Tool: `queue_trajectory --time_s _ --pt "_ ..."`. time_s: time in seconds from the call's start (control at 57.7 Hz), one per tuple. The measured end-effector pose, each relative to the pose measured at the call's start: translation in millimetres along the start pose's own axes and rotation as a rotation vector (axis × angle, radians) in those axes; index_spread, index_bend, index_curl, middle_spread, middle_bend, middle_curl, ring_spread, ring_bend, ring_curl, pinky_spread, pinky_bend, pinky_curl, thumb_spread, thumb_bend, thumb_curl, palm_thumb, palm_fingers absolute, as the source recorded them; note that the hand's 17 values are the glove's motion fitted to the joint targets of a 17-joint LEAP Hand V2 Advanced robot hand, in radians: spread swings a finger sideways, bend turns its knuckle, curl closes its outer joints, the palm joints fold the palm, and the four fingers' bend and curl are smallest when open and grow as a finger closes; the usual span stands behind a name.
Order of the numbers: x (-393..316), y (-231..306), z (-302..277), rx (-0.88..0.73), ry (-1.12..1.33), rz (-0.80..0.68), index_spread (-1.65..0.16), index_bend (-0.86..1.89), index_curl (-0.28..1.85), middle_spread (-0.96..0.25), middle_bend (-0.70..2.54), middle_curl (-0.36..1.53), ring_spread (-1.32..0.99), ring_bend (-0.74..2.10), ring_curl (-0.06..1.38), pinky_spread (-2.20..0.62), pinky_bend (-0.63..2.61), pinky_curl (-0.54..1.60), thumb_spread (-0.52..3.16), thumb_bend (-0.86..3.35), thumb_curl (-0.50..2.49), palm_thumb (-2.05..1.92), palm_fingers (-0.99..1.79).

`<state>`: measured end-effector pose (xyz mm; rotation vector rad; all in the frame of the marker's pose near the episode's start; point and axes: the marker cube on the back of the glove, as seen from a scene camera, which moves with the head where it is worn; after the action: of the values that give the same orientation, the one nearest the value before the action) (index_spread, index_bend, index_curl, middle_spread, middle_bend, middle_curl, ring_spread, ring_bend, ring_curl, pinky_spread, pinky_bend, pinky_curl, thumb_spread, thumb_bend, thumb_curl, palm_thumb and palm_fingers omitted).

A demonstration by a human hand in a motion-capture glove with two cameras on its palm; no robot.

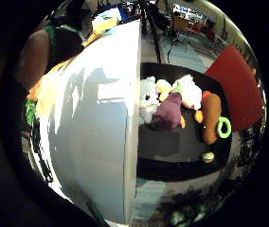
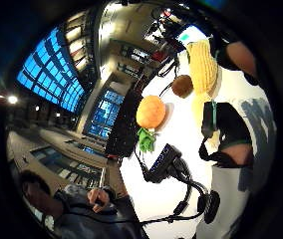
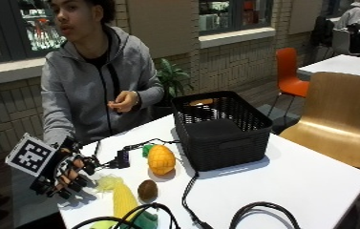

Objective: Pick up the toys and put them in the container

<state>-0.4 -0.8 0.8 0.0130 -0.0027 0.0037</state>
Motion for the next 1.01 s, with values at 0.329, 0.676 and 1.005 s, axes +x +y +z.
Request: queue_trajectory --time_s 0.329,0.676,1.005 --pt "-4.2 -6.9 7.1 -0.001 0.001 -0.01 -0.2 0.18 0.17 -0.01 0.43 0.18 -0.2 0.46 0.17 -0.02 0.38 0.19 1.48 0.55 0.17 0.38 0.58" --pt "-5.4 -9.5 13.1 0.016 0.035 -0.051 -0.21 0.16 0.23 -0.02 0.52 0.27 -0.24 0.67 0.24 -0.05 0.43 0.24 1.63 0.7 0.29 0.33 0.63" --pt "-55.5 0.6 31.1 -0.073 0.169 -0.19 -0.23 0.16 0.27 -0.04 0.55 0.34 -0.26 0.74 0.3 -0.07 0.56 0.31 1.57 0.69 0.3 0.15 0.46"
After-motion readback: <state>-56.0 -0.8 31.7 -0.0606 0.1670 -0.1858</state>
